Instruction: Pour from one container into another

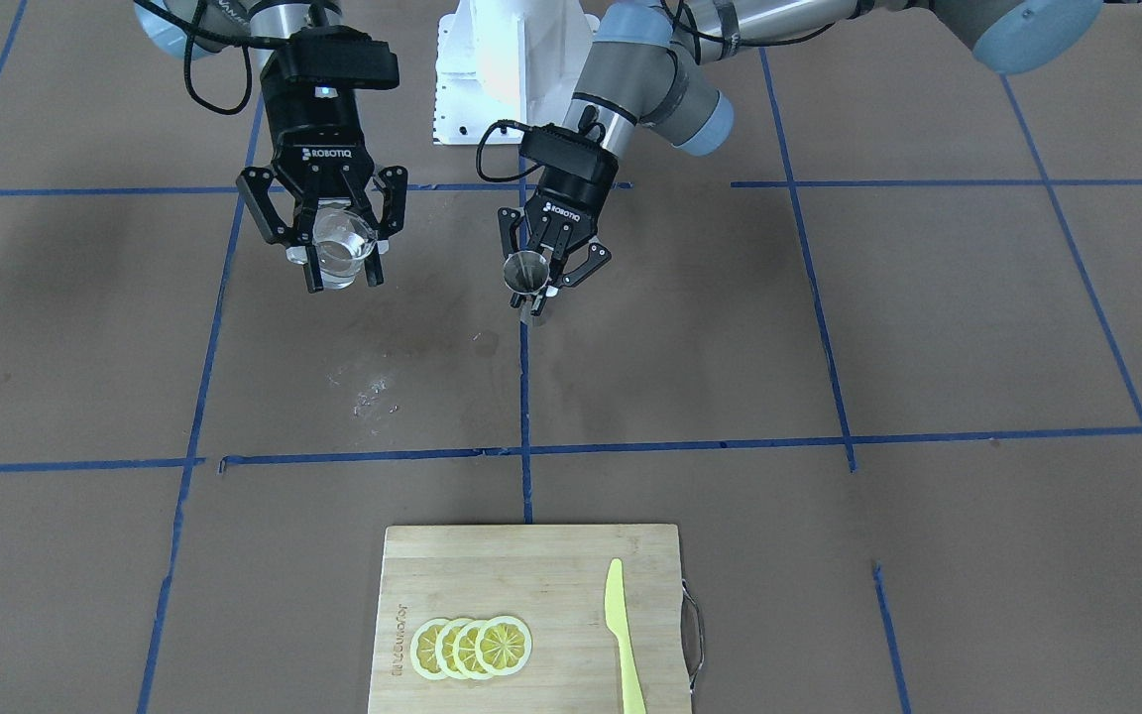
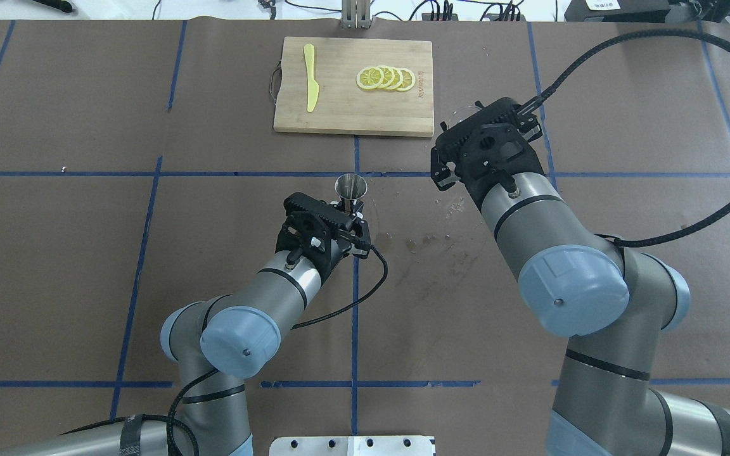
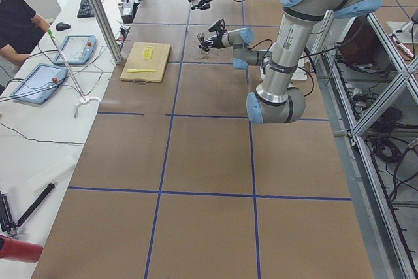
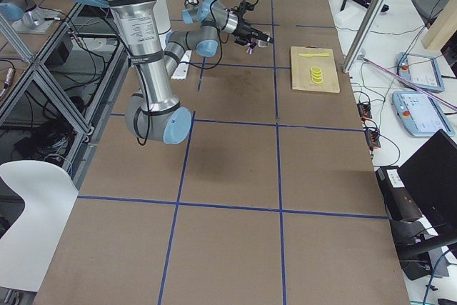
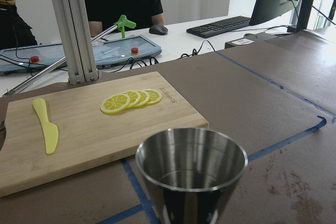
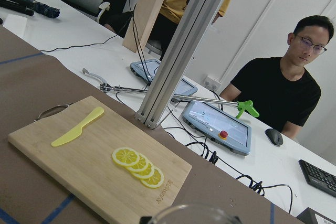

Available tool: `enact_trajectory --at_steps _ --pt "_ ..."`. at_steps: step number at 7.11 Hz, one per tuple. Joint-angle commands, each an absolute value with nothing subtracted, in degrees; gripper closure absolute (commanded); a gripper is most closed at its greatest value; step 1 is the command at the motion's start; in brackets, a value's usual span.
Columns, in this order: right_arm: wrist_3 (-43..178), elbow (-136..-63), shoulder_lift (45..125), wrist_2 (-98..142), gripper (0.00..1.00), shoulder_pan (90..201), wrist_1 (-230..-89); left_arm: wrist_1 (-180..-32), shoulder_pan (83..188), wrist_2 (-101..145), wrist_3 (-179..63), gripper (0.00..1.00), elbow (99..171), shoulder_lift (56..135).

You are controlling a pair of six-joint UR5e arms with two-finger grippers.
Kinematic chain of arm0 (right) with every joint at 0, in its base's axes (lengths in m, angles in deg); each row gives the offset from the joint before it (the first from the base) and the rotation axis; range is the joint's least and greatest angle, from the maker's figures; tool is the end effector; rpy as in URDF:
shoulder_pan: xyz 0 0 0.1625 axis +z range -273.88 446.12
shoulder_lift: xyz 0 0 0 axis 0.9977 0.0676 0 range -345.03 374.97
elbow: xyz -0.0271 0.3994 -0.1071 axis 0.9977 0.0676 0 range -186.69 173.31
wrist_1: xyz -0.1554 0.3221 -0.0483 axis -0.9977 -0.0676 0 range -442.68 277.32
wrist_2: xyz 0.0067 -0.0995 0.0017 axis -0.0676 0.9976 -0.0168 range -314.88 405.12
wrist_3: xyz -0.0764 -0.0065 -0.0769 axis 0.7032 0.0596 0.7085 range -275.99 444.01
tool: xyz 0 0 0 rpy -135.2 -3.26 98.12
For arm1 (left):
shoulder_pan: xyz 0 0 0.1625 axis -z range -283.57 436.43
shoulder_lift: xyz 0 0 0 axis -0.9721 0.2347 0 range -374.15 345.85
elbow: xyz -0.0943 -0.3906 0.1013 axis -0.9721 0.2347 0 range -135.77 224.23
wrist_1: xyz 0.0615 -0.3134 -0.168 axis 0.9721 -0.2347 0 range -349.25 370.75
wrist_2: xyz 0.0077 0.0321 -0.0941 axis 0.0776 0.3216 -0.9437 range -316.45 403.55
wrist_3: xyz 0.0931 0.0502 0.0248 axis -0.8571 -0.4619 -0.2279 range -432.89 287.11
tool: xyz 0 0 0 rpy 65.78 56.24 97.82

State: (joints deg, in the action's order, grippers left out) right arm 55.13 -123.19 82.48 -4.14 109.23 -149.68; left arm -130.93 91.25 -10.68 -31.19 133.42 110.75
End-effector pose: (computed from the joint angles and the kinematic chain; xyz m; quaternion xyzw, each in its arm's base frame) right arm -0.3684 -0.3793 0.2228 0.5784 -0.2199 -0.0535 0.7837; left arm 0.5394 -0.3463 0.2214 0.5307 0.4341 0.0007 0.7279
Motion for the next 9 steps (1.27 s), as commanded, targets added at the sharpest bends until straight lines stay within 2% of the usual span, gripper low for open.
enact_trajectory --at_steps 1,3,9 --pt "55.36 -122.96 79.32 -4.01 1.0 108.71 -153.75 -130.93 90.4 -10.68 -31.06 1.0 133.35 112.23" --pt "59.81 -122.88 77.11 -4.01 1.0 108.1 -156.85 -130.93 90.31 -10.68 -31.06 1.0 133.35 112.94" --pt "74.12 -122.79 77.99 3.44 1.0 103.27 -157.65 -130.84 90.31 -11.99 -31.41 1.0 132.91 113.38"
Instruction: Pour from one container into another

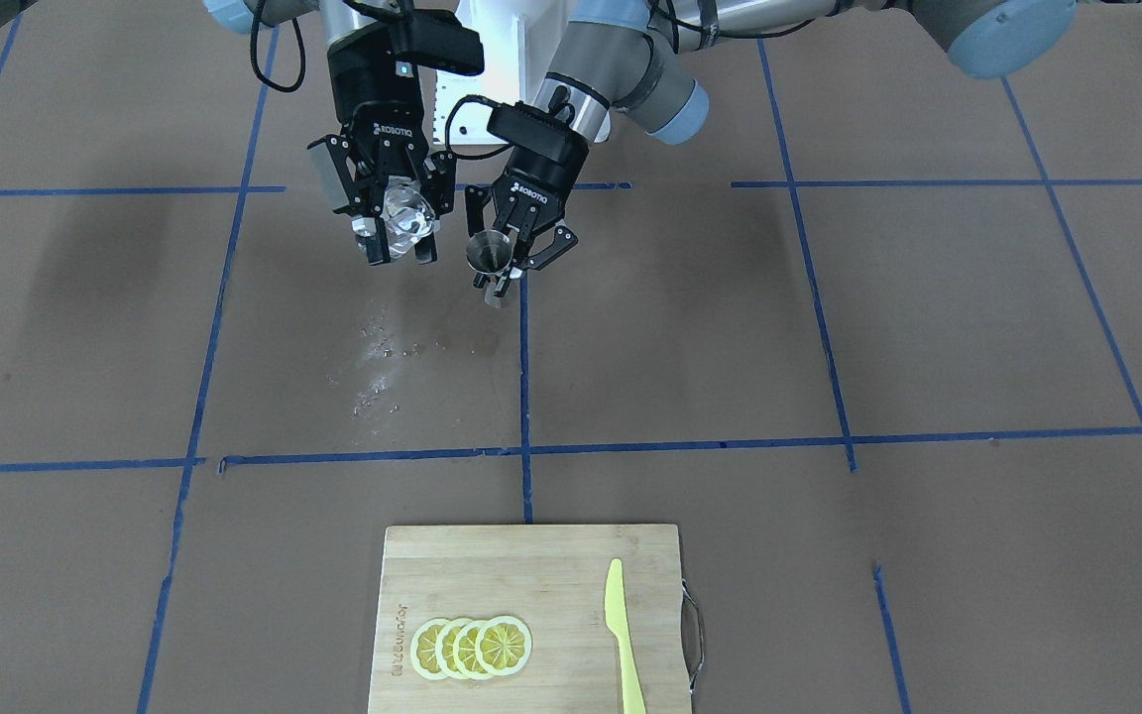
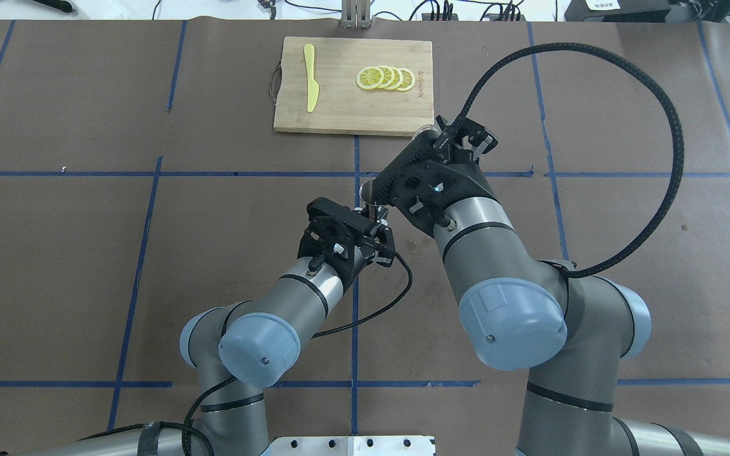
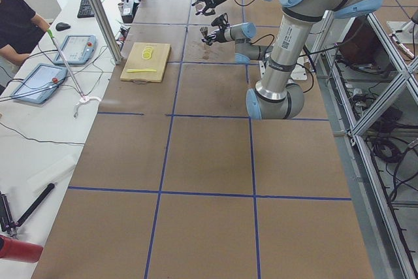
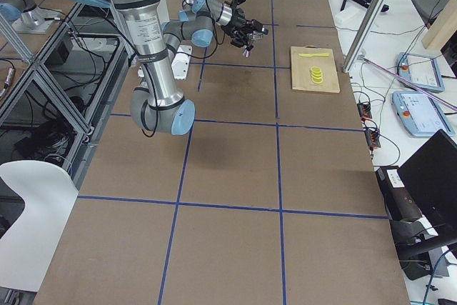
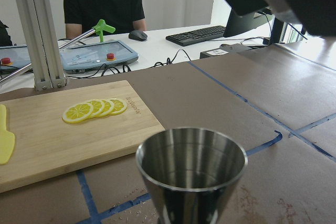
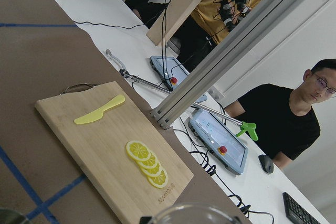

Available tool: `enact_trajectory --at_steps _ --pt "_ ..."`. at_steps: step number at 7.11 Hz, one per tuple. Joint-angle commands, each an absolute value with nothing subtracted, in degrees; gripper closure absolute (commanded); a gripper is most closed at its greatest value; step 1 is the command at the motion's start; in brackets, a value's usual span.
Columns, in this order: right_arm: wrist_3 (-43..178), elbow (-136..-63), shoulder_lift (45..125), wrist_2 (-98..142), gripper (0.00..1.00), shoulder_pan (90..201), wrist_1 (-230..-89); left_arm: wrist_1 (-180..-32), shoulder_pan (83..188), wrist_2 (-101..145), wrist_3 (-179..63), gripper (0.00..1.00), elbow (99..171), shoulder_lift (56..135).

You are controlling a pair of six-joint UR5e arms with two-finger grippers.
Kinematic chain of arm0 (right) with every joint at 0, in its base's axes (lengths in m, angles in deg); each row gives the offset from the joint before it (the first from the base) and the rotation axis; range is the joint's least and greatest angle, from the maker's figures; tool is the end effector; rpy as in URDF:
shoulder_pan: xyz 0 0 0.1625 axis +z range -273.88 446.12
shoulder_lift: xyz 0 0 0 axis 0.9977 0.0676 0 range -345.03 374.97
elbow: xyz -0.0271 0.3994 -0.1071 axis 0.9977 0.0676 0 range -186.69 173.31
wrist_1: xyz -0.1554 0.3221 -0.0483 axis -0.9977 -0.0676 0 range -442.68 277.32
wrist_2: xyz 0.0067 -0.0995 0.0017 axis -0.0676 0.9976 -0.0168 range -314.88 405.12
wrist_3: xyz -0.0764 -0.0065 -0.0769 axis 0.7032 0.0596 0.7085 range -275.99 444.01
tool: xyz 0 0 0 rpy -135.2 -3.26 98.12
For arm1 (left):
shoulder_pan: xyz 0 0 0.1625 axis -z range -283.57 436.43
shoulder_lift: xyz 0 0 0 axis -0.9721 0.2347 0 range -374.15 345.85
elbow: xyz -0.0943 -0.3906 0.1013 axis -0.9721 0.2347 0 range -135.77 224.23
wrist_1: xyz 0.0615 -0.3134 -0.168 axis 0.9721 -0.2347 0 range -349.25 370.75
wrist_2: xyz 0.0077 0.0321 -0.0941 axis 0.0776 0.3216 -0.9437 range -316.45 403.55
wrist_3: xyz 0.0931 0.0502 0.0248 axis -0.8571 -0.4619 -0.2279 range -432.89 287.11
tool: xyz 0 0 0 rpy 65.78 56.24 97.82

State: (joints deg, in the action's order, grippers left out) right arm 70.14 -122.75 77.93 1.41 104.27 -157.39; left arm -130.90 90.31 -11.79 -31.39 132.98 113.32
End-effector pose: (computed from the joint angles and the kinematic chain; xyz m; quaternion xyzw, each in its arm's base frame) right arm -0.4056 -0.3559 0.1982 0.6000 -0.1133 -0.1754 0.7723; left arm 0.5508 -0.3371 0.1969 0.5265 0.4556 0.0072 0.7178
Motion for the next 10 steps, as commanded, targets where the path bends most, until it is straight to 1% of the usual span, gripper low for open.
enact_trajectory --at_steps 1,6,10 --pt "74.34 -122.7 77.82 4.33 1.0 102.48 -157.65 -130.92 90.31 -12.0 -31.41 1.0 132.91 113.38" --pt "75.3 -122.61 77.2 4.51 1.0 100.8 -157.74 -130.93 90.31 -12.08 -31.5 1.0 132.03 114.69" --pt "83.39 -122.53 77.02 7.76 1.0 100.8 -157.74 -130.93 90.31 -12.61 -31.5 1.0 132.03 114.69"
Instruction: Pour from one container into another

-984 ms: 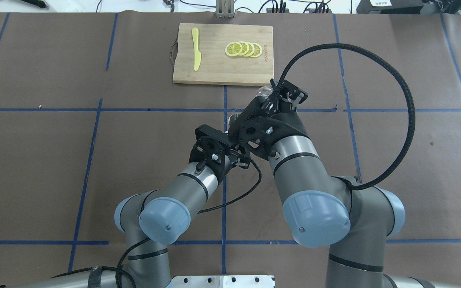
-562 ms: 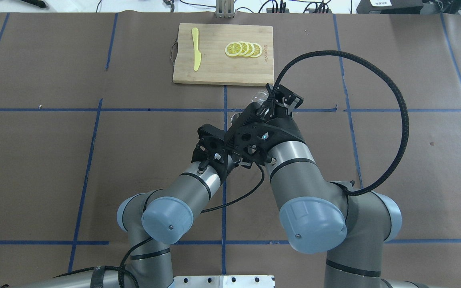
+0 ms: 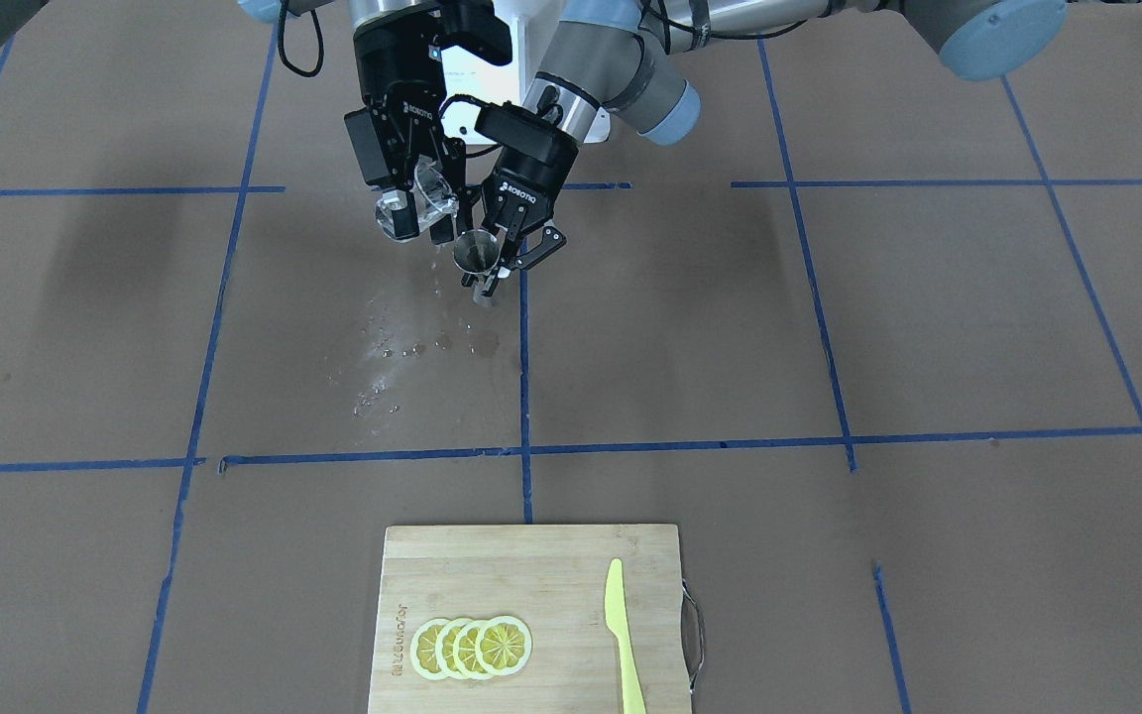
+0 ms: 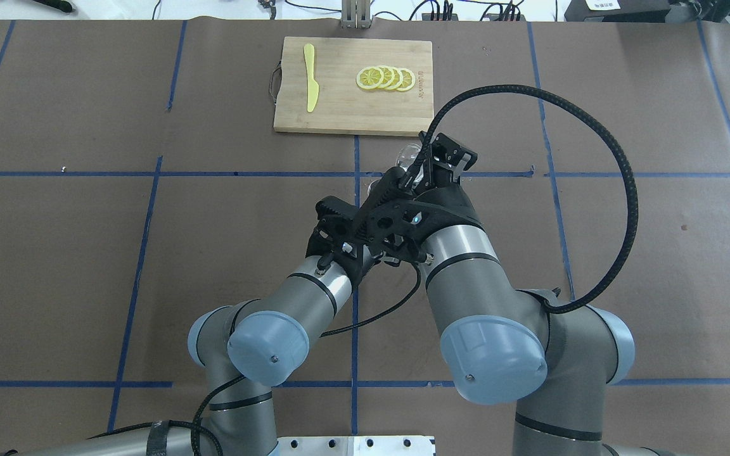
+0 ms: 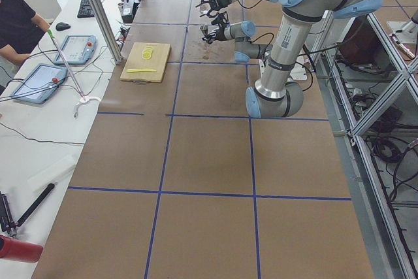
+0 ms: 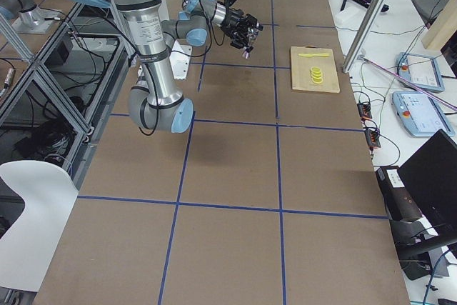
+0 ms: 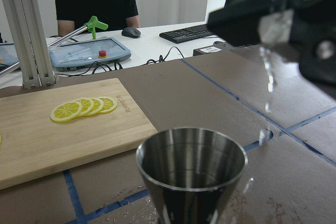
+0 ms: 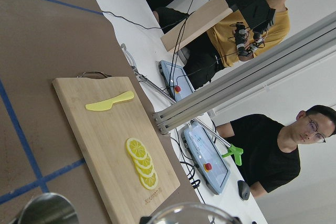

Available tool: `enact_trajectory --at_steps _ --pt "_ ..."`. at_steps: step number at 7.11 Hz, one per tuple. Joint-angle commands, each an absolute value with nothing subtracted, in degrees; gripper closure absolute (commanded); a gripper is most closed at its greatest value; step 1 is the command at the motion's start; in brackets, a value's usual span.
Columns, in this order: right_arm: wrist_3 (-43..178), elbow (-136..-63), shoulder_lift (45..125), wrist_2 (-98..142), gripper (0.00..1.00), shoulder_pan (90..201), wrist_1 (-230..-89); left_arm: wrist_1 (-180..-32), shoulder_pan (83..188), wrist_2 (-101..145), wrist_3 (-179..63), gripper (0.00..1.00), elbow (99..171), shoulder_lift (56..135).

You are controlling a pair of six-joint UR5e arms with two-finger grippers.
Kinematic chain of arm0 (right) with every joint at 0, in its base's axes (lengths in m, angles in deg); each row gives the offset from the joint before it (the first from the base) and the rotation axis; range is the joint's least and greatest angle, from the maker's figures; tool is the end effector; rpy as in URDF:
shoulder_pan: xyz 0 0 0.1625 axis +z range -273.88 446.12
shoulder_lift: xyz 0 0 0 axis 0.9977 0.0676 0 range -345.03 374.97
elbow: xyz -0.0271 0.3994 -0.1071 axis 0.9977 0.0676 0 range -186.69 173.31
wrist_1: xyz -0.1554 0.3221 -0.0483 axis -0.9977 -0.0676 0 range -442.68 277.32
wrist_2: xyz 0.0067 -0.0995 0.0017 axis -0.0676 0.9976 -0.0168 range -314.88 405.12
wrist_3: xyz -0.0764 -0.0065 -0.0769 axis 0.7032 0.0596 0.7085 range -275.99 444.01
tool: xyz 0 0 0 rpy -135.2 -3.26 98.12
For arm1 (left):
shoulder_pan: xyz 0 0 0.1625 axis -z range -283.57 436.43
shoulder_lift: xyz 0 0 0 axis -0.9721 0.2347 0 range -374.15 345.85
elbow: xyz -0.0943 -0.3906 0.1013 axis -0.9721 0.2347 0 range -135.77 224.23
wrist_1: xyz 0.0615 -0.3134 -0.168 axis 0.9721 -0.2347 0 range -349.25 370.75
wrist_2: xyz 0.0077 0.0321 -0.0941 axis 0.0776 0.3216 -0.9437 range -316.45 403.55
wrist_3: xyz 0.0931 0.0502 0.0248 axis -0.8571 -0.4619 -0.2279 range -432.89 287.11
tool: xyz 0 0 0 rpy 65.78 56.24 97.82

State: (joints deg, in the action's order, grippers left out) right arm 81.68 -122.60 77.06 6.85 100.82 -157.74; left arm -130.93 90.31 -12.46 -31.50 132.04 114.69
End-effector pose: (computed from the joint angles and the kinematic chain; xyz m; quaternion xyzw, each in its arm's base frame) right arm -0.4192 -0.3360 0.1893 0.6216 -0.0380 -0.2435 0.7435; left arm 0.5571 -0.3375 0.1880 0.5249 0.4609 0.0103 0.7155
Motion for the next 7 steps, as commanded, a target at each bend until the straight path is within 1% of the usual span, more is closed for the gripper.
enact_trajectory --at_steps 1,4,7 --pt "83.48 -122.18 77.02 7.94 1.0 100.71 -158.09 -130.93 90.31 -12.61 -31.5 1.0 132.03 114.61" --pt "85.07 -122.09 74.22 10.22 1.0 100.63 -163.52 -131.01 90.31 -12.79 -31.5 1.0 132.03 114.61" --pt "85.15 -120.51 74.21 12.15 1.0 100.63 -163.63 -130.93 90.31 -12.79 -31.5 1.0 132.12 114.69"
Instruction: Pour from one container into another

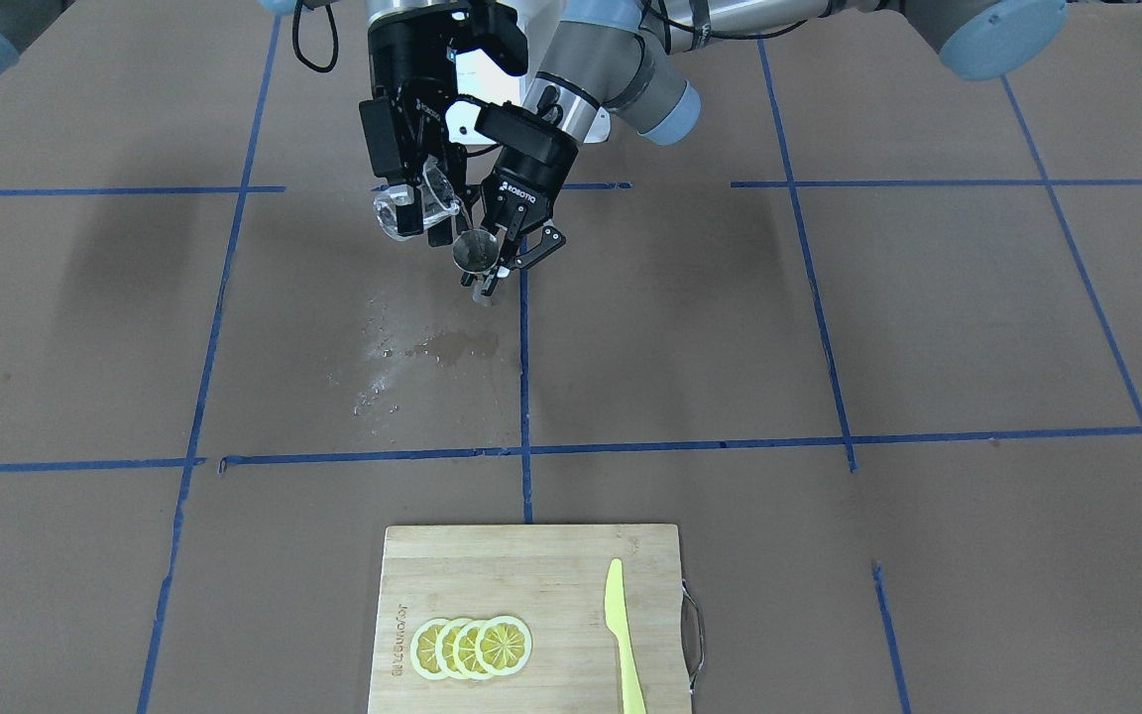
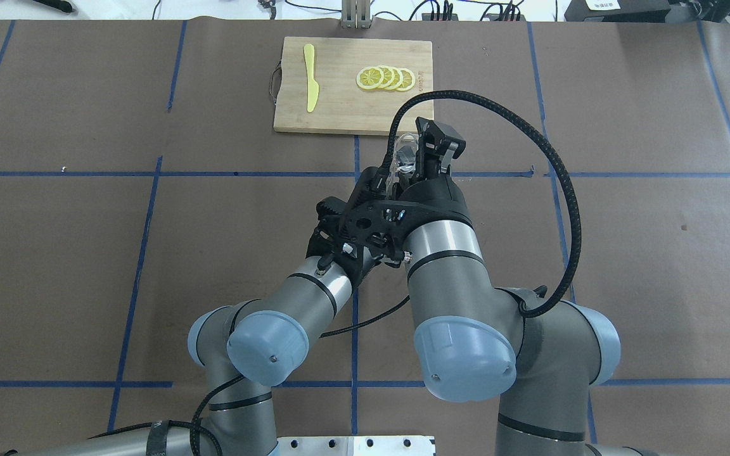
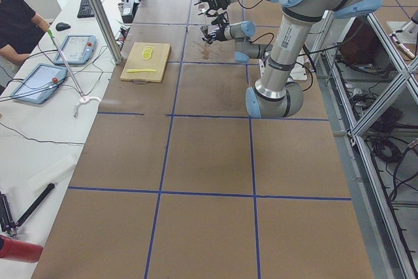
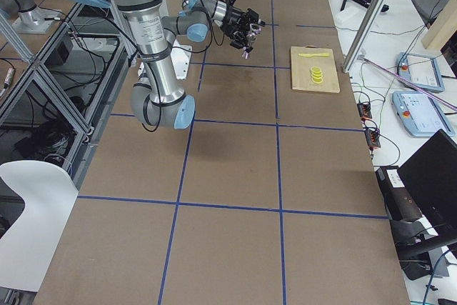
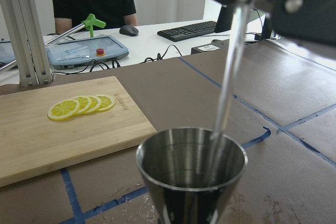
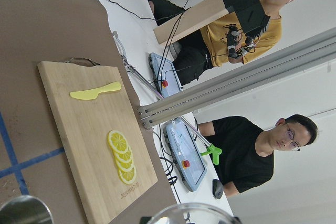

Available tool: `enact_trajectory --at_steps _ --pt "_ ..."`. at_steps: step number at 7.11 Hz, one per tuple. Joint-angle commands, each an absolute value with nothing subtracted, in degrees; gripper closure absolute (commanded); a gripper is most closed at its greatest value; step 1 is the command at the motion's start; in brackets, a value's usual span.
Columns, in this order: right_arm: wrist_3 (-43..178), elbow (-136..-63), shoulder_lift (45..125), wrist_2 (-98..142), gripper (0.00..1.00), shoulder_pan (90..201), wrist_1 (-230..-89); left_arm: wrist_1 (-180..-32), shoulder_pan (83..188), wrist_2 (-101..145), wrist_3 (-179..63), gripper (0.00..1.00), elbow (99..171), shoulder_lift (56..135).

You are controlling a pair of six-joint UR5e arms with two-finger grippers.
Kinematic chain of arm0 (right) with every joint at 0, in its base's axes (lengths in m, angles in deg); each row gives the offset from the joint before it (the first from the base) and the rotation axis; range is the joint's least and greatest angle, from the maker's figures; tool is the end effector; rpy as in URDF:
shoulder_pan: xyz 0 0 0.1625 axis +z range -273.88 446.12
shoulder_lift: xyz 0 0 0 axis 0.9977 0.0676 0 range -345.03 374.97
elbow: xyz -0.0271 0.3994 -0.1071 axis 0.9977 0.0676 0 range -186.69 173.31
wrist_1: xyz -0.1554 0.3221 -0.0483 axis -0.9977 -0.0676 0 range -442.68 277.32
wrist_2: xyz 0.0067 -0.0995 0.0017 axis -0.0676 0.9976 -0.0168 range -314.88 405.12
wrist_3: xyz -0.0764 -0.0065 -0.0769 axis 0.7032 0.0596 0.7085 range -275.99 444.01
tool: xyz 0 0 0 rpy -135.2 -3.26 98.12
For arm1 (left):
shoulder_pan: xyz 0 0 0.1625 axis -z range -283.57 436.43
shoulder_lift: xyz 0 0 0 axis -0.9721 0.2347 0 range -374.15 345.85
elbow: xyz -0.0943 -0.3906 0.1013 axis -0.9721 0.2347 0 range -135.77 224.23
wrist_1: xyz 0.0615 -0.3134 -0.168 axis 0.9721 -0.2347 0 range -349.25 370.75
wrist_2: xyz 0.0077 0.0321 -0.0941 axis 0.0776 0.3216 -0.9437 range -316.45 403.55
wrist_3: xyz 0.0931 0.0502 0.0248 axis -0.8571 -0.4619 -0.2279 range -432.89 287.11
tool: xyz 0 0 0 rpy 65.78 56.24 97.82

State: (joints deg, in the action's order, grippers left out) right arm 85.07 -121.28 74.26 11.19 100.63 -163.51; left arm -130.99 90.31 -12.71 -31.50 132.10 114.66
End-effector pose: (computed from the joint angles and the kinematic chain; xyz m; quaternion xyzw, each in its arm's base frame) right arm -0.4283 -0.3417 0.1791 0.6154 0.0318 -0.2656 0.7414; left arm 0.5571 -0.3371 0.1879 0.5240 0.4626 0.0115 0.7150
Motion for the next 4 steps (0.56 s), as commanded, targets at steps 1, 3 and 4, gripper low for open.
enact_trajectory --at_steps 1,3,4 --pt "85.5 -120.42 74.21 12.42 1.0 100.63 -163.63 -131.01 90.31 -12.79 -31.5 1.0 132.12 114.69" --pt "87.18 -120.24 74.12 13.21 1.0 100.63 -163.63 -131.01 90.31 -12.79 -31.5 1.0 132.12 114.78" --pt "87.18 -119.89 74.12 13.65 1.0 100.63 -163.63 -131.01 90.31 -12.79 -31.5 1.0 132.03 114.78"
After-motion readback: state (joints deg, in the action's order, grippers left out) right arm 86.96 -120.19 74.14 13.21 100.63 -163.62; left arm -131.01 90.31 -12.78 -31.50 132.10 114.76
